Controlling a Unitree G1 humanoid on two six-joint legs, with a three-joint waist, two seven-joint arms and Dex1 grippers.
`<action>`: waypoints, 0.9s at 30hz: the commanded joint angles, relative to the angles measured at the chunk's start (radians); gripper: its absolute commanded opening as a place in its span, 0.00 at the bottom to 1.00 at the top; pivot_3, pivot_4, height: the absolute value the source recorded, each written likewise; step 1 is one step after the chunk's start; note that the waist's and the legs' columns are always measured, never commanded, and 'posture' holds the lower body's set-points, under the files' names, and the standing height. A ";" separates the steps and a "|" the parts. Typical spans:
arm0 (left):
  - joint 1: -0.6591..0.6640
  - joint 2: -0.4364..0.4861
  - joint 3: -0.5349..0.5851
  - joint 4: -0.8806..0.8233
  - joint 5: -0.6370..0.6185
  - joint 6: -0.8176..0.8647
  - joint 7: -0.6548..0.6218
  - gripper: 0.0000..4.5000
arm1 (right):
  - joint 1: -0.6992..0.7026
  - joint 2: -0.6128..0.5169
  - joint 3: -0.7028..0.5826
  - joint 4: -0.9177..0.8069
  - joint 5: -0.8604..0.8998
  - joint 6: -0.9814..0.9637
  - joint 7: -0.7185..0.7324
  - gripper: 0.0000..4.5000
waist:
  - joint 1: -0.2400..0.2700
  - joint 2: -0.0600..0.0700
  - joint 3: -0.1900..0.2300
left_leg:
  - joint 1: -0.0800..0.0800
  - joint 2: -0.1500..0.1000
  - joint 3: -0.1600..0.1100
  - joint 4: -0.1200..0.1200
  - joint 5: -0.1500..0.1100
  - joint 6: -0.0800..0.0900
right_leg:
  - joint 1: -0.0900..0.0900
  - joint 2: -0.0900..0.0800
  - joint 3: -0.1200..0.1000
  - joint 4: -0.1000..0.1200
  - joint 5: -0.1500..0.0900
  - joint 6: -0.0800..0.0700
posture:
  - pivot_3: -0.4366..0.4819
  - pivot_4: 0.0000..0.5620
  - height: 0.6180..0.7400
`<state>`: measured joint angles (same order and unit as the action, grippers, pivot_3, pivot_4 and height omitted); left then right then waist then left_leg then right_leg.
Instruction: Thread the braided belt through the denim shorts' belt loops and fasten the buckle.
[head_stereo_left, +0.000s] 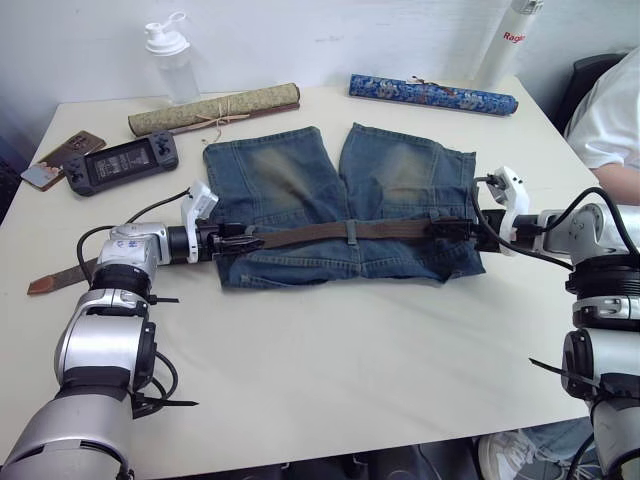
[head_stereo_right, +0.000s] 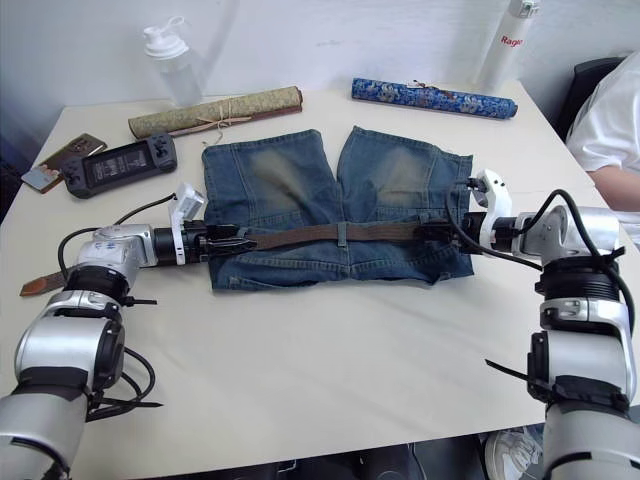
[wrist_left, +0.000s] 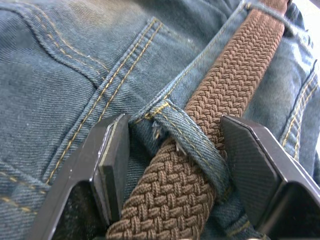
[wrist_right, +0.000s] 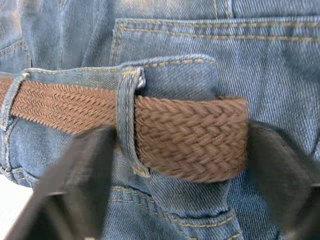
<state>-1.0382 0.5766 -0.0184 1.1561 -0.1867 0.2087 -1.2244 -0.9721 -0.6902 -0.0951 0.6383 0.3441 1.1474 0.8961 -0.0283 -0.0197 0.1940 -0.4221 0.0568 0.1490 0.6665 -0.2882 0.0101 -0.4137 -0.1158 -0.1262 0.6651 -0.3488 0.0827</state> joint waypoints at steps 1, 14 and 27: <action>-0.018 -0.022 0.014 0.024 0.019 -0.003 -0.001 0.69 | -0.026 0.006 0.001 0.003 0.017 -0.023 0.024 0.48 | 0.000 0.000 0.000 | 0.000 0.000 0.000 0.000 0.000 0.000 | 0.000 0.000 0.000 0.000 0.000 0.000 | 0.48 0.27 0.82; -0.009 -0.030 0.042 0.028 0.059 -0.088 0.043 0.05 | 0.010 -0.002 -0.020 -0.050 0.043 -0.068 0.062 0.10 | 0.000 0.000 0.000 | 0.000 0.000 -0.001 0.002 0.000 0.000 | 0.000 0.000 0.001 0.004 0.000 0.000 | 0.48 0.27 0.82; 0.008 -0.030 0.063 0.023 0.062 -0.118 0.048 0.02 | 0.081 -0.016 -0.037 -0.127 0.069 -0.069 0.059 0.10 | 0.000 0.000 0.000 | 0.000 0.002 -0.001 0.008 0.000 0.001 | 0.000 0.000 0.001 0.008 0.000 0.000 | 0.48 0.27 0.82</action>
<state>-1.0430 0.5460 0.0268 1.1834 -0.1273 0.0973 -1.1916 -0.8917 -0.6954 -0.1092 0.5513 0.3840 1.0717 0.9487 -0.0281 -0.0197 0.1940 -0.4220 0.0585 0.1479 0.6751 -0.2886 0.0107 -0.4138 -0.1159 -0.1252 0.6731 -0.3488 0.0827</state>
